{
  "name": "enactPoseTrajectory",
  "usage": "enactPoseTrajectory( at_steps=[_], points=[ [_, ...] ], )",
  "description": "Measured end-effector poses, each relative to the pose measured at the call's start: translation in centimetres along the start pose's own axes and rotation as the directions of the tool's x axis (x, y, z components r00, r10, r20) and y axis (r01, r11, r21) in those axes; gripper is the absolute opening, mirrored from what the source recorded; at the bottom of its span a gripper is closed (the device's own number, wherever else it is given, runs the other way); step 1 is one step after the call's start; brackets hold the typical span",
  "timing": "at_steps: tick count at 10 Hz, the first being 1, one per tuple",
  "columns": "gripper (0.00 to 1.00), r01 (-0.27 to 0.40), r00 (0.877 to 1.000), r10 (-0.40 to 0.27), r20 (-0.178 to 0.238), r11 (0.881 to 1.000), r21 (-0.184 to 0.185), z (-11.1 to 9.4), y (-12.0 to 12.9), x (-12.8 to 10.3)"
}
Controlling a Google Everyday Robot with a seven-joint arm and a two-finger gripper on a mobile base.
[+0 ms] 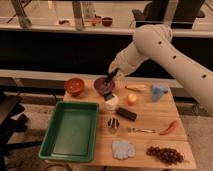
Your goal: Place brush in paper cup
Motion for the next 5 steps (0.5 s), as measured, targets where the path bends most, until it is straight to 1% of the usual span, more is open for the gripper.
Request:
enactPoseTrajectory(
  at_steps=[5],
  points=[
    [0.00, -0.019, 1.000, 0.019, -0.010, 1.000, -0.006, 1.6, 0.6, 2.0]
  ],
)
